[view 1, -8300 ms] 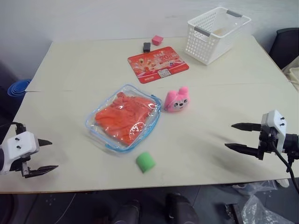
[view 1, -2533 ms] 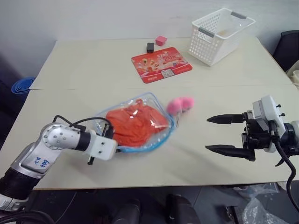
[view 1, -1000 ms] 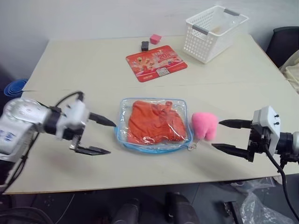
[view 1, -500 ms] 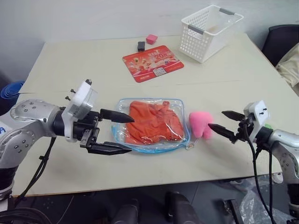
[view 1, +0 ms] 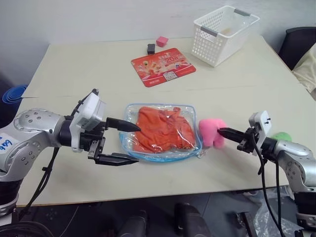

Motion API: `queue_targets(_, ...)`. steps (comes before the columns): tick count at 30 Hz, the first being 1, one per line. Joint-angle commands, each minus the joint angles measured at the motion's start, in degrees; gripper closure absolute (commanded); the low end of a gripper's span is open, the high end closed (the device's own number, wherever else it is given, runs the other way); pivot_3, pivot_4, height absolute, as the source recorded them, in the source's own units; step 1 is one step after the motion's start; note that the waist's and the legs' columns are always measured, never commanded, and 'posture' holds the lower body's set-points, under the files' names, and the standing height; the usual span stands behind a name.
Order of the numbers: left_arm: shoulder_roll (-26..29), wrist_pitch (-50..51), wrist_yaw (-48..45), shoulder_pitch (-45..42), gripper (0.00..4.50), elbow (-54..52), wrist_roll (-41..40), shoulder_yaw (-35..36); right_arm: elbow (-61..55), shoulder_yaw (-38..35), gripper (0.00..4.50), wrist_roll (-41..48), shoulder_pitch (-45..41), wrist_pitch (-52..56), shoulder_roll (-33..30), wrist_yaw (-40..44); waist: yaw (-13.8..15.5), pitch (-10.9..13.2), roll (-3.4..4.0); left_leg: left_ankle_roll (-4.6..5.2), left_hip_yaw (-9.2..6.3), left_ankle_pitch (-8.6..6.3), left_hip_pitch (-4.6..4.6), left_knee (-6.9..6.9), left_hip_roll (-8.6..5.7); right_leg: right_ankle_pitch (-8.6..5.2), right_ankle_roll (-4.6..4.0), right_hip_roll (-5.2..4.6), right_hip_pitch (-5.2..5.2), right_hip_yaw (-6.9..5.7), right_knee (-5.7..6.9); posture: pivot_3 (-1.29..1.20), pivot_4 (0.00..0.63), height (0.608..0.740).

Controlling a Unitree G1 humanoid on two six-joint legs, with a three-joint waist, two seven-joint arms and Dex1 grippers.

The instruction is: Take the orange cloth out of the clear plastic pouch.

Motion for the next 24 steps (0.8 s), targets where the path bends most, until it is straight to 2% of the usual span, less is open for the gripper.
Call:
queue_targets(1, -0.7, -1.1, 0.2, -0.7, 0.00, -0.7, 0.8, 2.2, -1.4, -3.6, 4.47, 0.7, 0.7, -0.7, -1.9, 0.2, 0.1, 0.0, 0.00, 0.00, 0.00, 0.00, 0.00, 0.00, 0.00, 0.00, 0.00, 0.00, 0.00, 0.00, 0.00, 0.00, 0.150, 0.740)
queue_targets(5, -1.7, -1.2, 1.0, -0.9, 0.00, -0.5, 1.3, 2.3, -4.0, -7.7, 4.47, 3.6, 0.9, -0.3, -3.6, 1.3, 0.4, 0.0, 0.00, 0.00, 0.00, 0.00, -0.01, 0.01, -0.01, 0.00, 0.00, 0.00, 0.00, 0.01, -0.01, 0.00, 0.150, 0.740)
queue_targets(8, -2.3, -1.0, 1.3, -0.9, 0.00, -0.2, 1.4, 2.6, -13.0, -12.6, 4.47, 13.3, 2.5, 5.3, -6.8, 6.3, 0.6, 0.0, 0.04, 0.00, 0.00, 0.00, -0.03, 0.01, 0.00, 0.00, 0.00, 0.00, -0.01, 0.00, -0.01, 0.00, 0.150, 0.740)
queue_targets(13, -2.8, -1.4, 0.6, -1.5, 0.00, 0.1, 2.4, 1.5, -23.8, -9.9, 4.47, 19.6, 3.3, 8.0, -11.3, 12.3, 0.5, 0.0, 0.02, -0.01, -0.02, -0.01, -0.01, -0.01, 0.05, 0.00, 0.00, 0.02, 0.04, -0.02, -0.06, 0.00, 0.150, 0.740)
queue_targets(16, -3.9, -1.1, 0.3, -2.8, 0.00, 0.7, 2.9, 0.4, -28.4, 1.3, 4.47, 11.7, 0.9, 2.3, -12.2, 16.0, 0.6, 0.0, 0.02, -0.01, -0.02, -0.01, -0.01, 0.02, 0.02, 0.01, -0.01, 0.00, 0.06, -0.02, -0.06, 0.00, 0.150, 0.740)
queue_targets(18, -4.8, -1.5, 0.0, -3.4, 0.00, 1.0, 4.1, -1.0, -28.7, 11.7, 4.47, 2.1, -1.6, -3.0, -11.3, 16.6, 0.6, 0.0, 0.03, -0.01, -0.02, -0.01, -0.01, 0.03, 0.02, 0.01, -0.01, 0.00, 0.05, -0.03, -0.05, 0.00, 0.150, 0.740)
queue_targets(21, -6.2, -2.0, -0.5, -4.3, 0.00, 1.3, 5.6, -2.8, -22.6, 25.0, 4.47, -14.6, -4.9, -12.4, -8.0, 12.9, 0.5, 0.0, 0.02, -0.02, -0.02, -0.01, -0.01, 0.04, 0.01, 0.01, -0.01, 0.00, 0.03, -0.03, -0.05, 0.00, 0.150, 0.740)
queue_targets(24, -7.3, -2.1, -0.7, -4.9, 0.00, 1.3, 6.7, -3.9, -16.8, 31.1, 4.47, -24.6, -5.6, -21.8, -5.1, 10.1, 0.6, 0.0, 0.01, -0.01, -0.01, -0.01, -0.05, 0.05, -0.03, 0.01, -0.01, 0.00, -0.03, -0.03, -0.05, 0.00, 0.150, 0.740)
